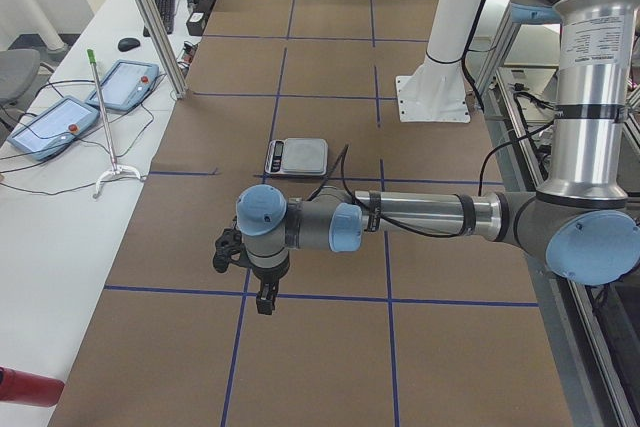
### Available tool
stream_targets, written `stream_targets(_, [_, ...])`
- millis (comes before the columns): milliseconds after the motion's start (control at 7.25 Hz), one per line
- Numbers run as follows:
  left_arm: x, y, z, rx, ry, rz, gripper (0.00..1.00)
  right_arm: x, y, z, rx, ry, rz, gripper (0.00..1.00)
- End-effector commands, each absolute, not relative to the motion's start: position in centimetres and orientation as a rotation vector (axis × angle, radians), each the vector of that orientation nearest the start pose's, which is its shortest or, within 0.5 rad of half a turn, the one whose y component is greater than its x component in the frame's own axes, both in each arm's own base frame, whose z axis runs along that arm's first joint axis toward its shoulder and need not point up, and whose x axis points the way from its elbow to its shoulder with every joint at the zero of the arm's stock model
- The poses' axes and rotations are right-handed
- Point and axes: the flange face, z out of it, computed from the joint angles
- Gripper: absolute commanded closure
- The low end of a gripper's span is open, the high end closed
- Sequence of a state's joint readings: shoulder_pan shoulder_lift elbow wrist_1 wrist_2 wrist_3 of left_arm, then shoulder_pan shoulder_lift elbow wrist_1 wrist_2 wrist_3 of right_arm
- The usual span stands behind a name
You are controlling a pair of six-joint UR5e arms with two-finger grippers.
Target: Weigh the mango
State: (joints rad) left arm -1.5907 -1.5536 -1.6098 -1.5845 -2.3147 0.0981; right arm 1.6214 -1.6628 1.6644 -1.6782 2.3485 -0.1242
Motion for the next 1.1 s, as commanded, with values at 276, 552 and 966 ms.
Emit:
stream_targets(276, [-7.4,-49.8,62.0,0.112,0.737,0.103,0.00,8.6,-44.1,66.6,-0.032,-0.783,-0.029,0.00])
stream_targets(552, [-6.6,-50.7,58.1,0.141,0.736,0.036,0.00,8.6,-44.1,66.6,-0.032,-0.783,-0.029,0.00])
stream_targets(966, [6.6,-50.5,52.3,0.039,0.784,-0.007,0.00,8.6,-44.1,66.6,-0.033,-0.783,-0.027,0.00])
